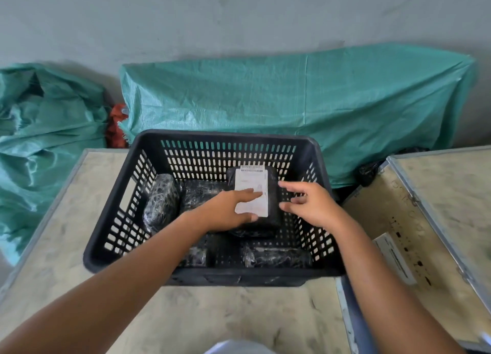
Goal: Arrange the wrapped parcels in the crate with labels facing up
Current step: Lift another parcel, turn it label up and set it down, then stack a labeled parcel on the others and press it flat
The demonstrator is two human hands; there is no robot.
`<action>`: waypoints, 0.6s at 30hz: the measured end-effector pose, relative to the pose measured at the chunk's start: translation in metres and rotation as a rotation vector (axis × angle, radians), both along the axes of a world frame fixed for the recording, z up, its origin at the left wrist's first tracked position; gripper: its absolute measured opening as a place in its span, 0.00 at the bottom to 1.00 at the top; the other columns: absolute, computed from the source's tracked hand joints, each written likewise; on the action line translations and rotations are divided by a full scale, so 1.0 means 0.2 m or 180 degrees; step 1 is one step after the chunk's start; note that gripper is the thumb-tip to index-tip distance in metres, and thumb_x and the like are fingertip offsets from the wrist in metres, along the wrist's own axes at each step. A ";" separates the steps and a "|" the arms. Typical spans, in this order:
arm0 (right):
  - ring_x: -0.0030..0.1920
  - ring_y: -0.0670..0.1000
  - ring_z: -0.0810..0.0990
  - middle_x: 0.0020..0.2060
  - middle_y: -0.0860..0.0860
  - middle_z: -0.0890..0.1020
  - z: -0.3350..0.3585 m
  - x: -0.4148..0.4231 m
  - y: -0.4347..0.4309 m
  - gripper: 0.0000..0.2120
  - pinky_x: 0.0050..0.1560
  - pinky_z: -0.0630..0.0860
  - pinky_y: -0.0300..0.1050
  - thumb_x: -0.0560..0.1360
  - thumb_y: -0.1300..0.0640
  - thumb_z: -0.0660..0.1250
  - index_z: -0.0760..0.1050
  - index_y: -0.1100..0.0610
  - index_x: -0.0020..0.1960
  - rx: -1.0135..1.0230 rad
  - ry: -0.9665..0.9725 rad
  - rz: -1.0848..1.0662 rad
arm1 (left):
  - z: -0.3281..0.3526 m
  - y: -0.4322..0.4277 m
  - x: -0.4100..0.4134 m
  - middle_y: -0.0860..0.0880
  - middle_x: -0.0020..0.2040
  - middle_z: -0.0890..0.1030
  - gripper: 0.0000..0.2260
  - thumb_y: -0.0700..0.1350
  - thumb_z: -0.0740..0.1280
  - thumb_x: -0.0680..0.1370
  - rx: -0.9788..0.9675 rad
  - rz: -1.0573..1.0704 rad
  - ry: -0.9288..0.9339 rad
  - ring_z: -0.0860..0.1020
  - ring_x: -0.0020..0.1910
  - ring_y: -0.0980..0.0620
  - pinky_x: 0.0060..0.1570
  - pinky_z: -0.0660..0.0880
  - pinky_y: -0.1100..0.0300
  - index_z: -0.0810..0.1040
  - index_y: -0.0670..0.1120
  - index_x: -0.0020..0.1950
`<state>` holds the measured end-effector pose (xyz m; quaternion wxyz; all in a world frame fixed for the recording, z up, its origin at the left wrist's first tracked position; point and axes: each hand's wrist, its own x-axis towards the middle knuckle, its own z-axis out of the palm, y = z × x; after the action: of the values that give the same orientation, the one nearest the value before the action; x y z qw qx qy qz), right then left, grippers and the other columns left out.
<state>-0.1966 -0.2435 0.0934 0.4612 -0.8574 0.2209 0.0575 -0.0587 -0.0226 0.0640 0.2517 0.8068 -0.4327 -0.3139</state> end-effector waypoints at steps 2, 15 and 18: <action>0.58 0.44 0.83 0.64 0.41 0.82 0.04 -0.10 0.03 0.20 0.56 0.80 0.43 0.70 0.53 0.81 0.83 0.32 0.54 -0.0098 0.0327 0.0503 | 0.01 0.02 -0.08 0.55 0.80 0.64 0.29 0.54 0.72 0.79 0.0266 -0.0507 0.0179 0.64 0.78 0.55 0.77 0.59 0.55 0.68 0.59 0.79; 0.53 0.50 0.82 0.61 0.51 0.82 -0.12 -0.20 0.16 0.16 0.48 0.75 0.38 0.68 0.61 0.82 0.86 0.38 0.42 -0.0664 0.1060 0.0831 | -0.07 0.04 -0.21 0.51 0.69 0.80 0.30 0.47 0.77 0.75 0.0647 -0.0974 0.0255 0.80 0.64 0.49 0.64 0.75 0.52 0.72 0.55 0.76; 0.45 0.45 0.83 0.52 0.47 0.85 -0.16 -0.19 0.15 0.17 0.40 0.73 0.30 0.73 0.63 0.77 0.86 0.39 0.45 -0.0703 0.0702 0.0511 | -0.10 0.02 -0.20 0.49 0.69 0.80 0.40 0.48 0.80 0.71 0.0639 -0.0823 -0.0114 0.79 0.60 0.53 0.59 0.72 0.62 0.66 0.55 0.80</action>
<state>-0.2345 -0.2138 0.0620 0.3311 -0.9063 0.2060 0.1633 -0.0993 -0.0194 0.0449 0.1196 0.7709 -0.5038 -0.3709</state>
